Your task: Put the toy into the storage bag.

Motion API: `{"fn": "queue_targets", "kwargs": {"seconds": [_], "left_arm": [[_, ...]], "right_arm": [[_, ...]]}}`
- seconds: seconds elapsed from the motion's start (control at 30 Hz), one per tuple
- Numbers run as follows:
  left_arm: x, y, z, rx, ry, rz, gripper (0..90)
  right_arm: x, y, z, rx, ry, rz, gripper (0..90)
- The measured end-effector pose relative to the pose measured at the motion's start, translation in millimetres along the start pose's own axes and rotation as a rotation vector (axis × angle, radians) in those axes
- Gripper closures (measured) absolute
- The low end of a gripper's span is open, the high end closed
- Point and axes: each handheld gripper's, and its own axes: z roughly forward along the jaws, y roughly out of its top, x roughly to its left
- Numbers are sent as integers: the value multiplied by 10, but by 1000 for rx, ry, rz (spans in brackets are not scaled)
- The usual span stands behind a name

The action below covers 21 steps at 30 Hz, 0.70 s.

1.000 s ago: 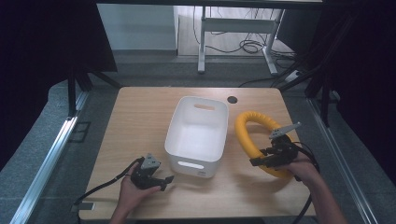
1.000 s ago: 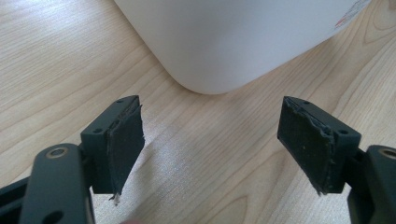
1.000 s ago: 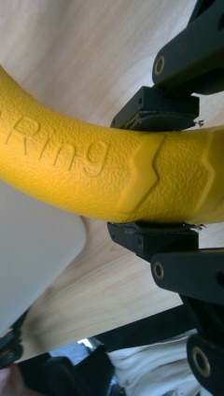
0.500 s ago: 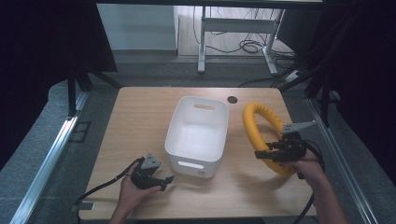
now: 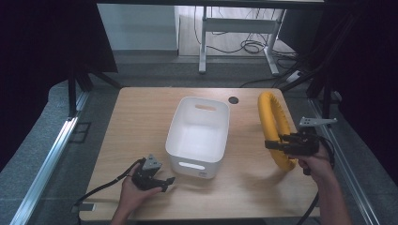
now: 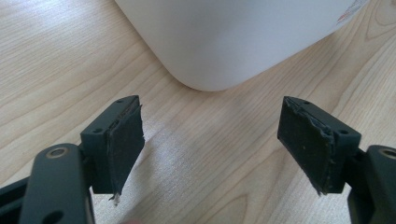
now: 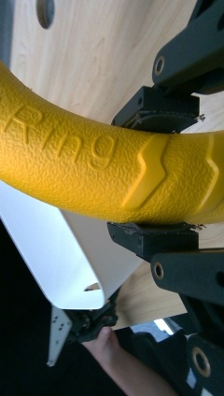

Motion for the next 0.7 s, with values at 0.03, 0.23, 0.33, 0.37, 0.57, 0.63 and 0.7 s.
{"fn": "queue_targets", "kwargs": {"seconds": [0.03,0.23,0.33,0.37,0.57,0.63,0.7], "left_arm": [[0,0,0,0,0,0,226],[-1,-2,6,0,-1,2,226],[-1,-1,1,-1,0,1,226],[-1,-1,1,-1,0,1,226],[-3,-4,13,2,-2,-1,226],[-3,-3,12,1,-3,-1,225],[-3,-3,8,0,-1,-2,225]], "right_arm": [[0,0,0,0,0,0,510],[0,47,-71,-79,11,11,509],[7,63,-87,-117,29,15,508],[10,69,-93,-129,37,19,508],[50,103,-92,-179,36,6,508],[62,111,-92,-186,36,9,507],[90,131,-91,-210,27,5,506]]}}
